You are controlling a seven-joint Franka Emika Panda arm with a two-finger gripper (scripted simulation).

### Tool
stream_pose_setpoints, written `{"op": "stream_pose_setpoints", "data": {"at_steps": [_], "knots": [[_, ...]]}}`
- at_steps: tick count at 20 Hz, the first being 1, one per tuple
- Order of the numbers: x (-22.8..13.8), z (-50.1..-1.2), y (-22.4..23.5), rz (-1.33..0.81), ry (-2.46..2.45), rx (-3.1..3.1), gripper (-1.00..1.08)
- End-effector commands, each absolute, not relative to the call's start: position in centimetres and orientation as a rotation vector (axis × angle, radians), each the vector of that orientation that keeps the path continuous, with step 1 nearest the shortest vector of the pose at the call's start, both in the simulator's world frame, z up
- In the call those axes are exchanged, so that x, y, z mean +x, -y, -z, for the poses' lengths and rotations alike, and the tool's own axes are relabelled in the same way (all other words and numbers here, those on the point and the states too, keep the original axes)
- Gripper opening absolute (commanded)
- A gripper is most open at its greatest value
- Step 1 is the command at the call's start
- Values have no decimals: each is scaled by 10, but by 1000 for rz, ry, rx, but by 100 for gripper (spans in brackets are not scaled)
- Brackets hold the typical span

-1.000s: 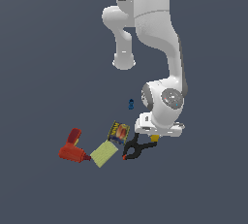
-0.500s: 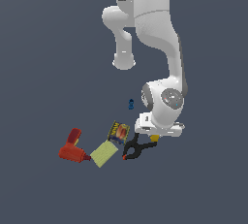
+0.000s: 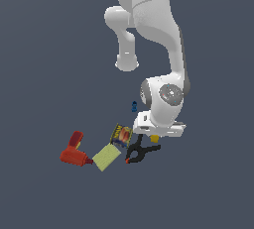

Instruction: Pick up a designated object from a clutter of objects.

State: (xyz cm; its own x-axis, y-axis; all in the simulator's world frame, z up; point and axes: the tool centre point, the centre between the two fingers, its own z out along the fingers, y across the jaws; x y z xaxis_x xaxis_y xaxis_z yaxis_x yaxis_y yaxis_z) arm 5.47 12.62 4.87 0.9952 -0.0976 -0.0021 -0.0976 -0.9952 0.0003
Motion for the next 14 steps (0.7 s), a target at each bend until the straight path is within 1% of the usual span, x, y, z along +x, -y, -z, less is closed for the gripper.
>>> {"op": "stream_pose_setpoints", "data": {"at_steps": [1,6,14], "knots": [[55,-64,-114,1,155,3138,-100],[54,-104,-79,1,155,3138,-100],[54,-183,-13,1,155,3140,-100]]}}
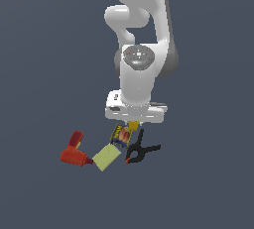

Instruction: Pick up a designated object from a clutter of objects.

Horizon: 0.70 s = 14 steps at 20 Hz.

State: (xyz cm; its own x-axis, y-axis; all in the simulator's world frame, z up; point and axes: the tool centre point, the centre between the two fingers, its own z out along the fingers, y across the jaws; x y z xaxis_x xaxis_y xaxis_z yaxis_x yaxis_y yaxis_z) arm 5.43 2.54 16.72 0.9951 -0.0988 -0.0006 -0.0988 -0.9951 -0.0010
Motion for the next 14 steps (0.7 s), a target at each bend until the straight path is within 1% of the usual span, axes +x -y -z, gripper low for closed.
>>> {"op": "stream_pose_setpoints", "data": {"at_steps": [1,14], "knots": [[54,-193,-4,-1,-154,-3136,-100],[56,-318,101,0,-155,-3136,-100]]}}
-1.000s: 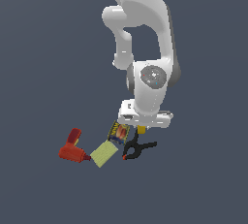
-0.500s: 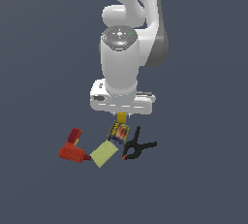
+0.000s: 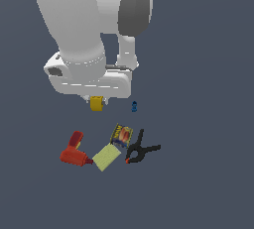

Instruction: Pick up a designated object from a clutter of objects.

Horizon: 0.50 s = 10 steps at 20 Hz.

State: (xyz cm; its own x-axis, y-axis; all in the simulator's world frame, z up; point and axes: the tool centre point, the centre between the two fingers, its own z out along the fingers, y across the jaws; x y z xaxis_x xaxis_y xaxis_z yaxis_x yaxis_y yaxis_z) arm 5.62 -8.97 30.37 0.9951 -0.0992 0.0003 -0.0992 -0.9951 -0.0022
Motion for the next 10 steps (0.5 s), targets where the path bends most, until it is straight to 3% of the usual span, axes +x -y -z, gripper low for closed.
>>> {"op": "stream_pose_setpoints", "data": {"at_steps": [1,10], "knots": [[57,-326,108,0,-155,-3136,-100],[61,-374,149,0,-155,-3137,-100]]}}
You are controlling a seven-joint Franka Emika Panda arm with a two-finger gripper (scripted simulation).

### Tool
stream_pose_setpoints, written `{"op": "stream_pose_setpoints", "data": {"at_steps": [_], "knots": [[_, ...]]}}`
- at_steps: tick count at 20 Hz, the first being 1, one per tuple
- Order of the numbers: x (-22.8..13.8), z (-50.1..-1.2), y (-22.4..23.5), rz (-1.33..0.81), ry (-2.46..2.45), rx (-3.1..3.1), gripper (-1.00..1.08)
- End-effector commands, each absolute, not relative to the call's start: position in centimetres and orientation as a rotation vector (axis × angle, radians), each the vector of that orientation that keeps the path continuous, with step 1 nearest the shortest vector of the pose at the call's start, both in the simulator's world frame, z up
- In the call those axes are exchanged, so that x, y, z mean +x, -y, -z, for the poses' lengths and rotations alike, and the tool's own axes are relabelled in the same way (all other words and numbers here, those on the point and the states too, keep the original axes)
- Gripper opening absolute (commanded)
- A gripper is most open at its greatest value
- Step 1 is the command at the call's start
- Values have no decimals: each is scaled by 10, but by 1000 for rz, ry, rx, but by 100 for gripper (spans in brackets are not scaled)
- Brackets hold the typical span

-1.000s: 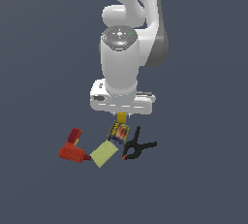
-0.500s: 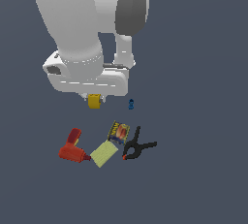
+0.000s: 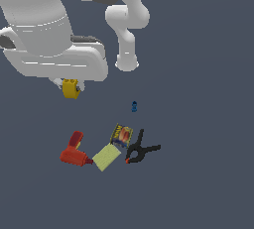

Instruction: Pick up a designated object from a clutter of objects.

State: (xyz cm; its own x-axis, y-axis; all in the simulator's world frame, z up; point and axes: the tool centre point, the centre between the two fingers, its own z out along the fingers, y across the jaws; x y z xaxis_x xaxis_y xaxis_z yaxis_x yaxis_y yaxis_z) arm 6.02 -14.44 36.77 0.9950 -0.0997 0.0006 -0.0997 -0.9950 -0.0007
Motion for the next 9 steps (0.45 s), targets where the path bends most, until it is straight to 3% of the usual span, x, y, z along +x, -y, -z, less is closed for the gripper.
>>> {"op": "stream_pose_setpoints", "data": {"at_steps": [1,9], "knots": [[61,-377,152,0,-155,-3138,-100],[63,-385,159,0,-155,-3138,-100]]}}
